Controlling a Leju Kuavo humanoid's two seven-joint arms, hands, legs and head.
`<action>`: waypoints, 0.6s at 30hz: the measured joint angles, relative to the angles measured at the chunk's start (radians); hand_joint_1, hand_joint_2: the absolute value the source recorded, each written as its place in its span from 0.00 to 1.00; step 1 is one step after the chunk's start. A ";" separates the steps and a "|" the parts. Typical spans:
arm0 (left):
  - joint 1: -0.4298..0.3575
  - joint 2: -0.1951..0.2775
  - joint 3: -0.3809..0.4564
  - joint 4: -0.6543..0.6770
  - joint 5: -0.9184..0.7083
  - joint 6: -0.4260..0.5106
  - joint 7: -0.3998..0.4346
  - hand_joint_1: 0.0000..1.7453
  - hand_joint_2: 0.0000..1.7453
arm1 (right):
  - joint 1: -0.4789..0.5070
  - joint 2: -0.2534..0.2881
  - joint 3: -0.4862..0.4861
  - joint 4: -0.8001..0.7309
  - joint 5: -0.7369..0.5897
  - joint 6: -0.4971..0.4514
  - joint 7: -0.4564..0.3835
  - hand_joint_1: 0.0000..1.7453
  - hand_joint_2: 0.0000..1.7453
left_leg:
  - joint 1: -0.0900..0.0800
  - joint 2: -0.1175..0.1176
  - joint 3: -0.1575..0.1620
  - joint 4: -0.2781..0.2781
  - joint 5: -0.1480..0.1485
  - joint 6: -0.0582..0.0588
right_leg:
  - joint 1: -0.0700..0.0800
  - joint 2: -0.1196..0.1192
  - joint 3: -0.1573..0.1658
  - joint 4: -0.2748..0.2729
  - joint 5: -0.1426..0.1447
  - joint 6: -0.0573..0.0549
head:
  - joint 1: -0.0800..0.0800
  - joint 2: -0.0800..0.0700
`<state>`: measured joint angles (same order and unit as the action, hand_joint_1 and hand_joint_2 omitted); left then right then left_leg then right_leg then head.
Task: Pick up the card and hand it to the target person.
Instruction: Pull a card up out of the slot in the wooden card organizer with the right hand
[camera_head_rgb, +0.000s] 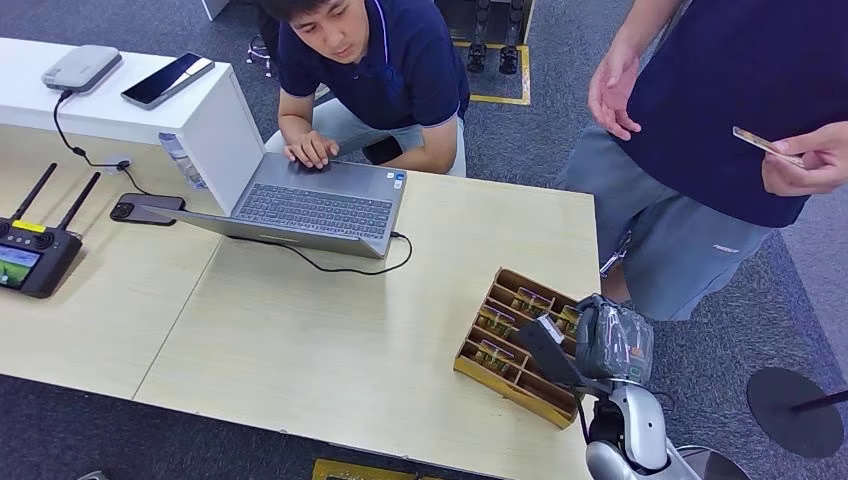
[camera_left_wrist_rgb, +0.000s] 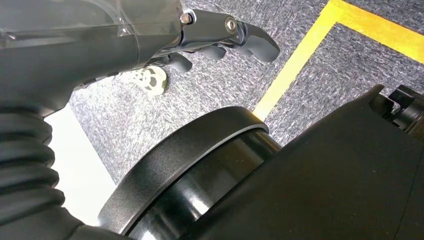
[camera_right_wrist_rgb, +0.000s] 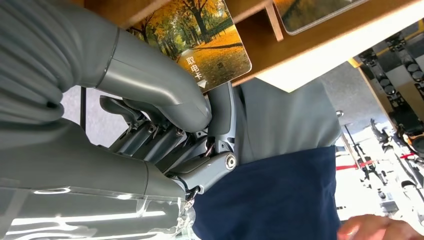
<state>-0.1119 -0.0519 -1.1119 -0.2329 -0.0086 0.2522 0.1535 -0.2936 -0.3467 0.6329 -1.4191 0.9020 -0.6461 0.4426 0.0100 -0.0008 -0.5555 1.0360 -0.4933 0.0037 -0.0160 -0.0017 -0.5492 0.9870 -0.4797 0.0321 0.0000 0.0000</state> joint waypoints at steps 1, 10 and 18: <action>0.000 0.000 -0.001 0.000 0.001 0.001 0.000 0.00 1.00 | 0.000 -0.002 -0.006 -0.015 -0.005 -0.007 -0.001 1.00 1.00 | 0.000 0.000 0.000 0.000 0.000 0.000 | 0.000 0.000 0.000 0.000 0.000 0.000 | 0.000 0.000; -0.002 -0.001 -0.011 -0.001 0.001 0.004 0.002 0.00 1.00 | -0.023 -0.023 -0.073 -0.188 -0.001 -0.052 -0.004 1.00 1.00 | 0.000 -0.001 -0.002 0.001 0.000 0.000 | 0.000 -0.001 -0.001 0.001 0.000 0.000 | 0.000 0.000; -0.010 -0.001 -0.020 -0.001 -0.001 0.003 0.002 0.00 1.00 | -0.078 -0.052 -0.108 -0.300 0.009 -0.047 0.014 1.00 1.00 | -0.001 -0.001 -0.002 0.002 0.000 0.000 | -0.001 -0.001 -0.002 0.002 0.000 0.000 | 0.000 0.000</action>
<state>-0.1217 -0.0526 -1.1318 -0.2340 -0.0091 0.2548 0.1553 -0.3715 -0.3983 0.5249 -1.7190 0.9111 -0.6935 0.4567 0.0094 -0.0020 -0.5573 1.0377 -0.4932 0.0041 -0.0166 -0.0029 -0.5509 0.9888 -0.4801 0.0325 0.0000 0.0000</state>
